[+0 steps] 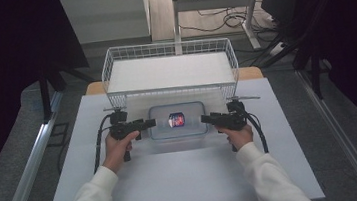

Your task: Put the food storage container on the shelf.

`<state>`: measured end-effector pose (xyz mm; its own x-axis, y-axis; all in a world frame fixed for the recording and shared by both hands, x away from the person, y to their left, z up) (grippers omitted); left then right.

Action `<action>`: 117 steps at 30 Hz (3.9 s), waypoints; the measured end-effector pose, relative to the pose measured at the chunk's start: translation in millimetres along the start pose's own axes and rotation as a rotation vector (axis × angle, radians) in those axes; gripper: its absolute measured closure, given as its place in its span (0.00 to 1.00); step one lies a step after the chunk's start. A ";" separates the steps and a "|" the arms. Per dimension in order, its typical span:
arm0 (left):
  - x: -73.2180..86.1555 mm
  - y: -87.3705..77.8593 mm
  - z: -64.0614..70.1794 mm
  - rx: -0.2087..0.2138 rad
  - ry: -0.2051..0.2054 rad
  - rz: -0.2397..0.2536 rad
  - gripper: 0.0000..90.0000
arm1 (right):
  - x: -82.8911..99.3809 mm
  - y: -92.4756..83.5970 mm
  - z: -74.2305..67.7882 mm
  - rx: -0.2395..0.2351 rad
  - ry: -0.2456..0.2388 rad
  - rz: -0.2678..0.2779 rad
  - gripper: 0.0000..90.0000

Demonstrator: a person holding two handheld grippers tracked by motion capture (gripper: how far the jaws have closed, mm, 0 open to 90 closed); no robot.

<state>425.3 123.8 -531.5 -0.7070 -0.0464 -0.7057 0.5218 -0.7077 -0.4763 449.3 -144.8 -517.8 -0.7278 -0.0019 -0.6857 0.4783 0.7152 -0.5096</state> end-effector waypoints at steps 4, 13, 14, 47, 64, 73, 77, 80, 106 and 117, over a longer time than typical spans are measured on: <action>10.1 -17.4 13.1 -0.004 0.068 -0.017 0.30 | 5.9 -14.0 -7.2 0.026 -0.116 -0.010 0.47; 44.7 -47.6 35.0 -0.051 0.214 -0.046 0.29 | 46.4 -36.2 -39.4 0.047 -0.374 -0.108 0.66; 49.7 -49.9 37.0 -0.063 0.230 -0.059 0.29 | 50.3 -36.6 -41.6 0.049 -0.390 -0.117 0.68; 118.7 -78.1 59.6 -0.145 0.356 -0.165 0.28 | 97.7 53.7 -85.9 0.067 -0.609 -0.318 0.99; 119.5 -79.0 55.2 -0.150 0.362 -0.184 0.27 | 79.6 82.1 -74.3 0.164 -0.618 -0.255 0.99; 119.5 -78.6 54.7 -0.144 0.356 -0.187 0.27 | 61.0 81.0 -72.3 0.159 -0.560 -0.193 0.99; 119.9 -78.8 54.1 -0.142 0.354 -0.188 0.27 | 53.8 86.5 -68.9 0.164 -0.531 -0.184 0.99; 119.5 -79.5 53.4 -0.142 0.357 -0.187 0.27 | 48.5 91.9 -64.6 0.173 -0.522 -0.178 0.99; 118.8 -82.9 50.7 -0.144 0.350 -0.183 0.26 | 7.1 114.9 -36.8 0.293 -0.462 -0.113 0.99; 119.2 -82.9 50.4 -0.144 0.347 -0.185 0.26 | 7.1 108.9 -39.8 0.270 -0.447 -0.114 0.99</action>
<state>273.7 141.4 -549.6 -0.6049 0.3304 -0.7245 0.4797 -0.5750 -0.6628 476.6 -39.1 -557.6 -0.5304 -0.4086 -0.7427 0.5606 0.4881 -0.6689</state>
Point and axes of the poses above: each handheld gripper's, and its own axes: y roughly forward along the jaws, x roughly out of its underside, z roughly to its right, the point moved 8 cm from there along y, roughly forward along the jaws, and after that the axes turned 4 degrees about y, right-handed, at the moved point
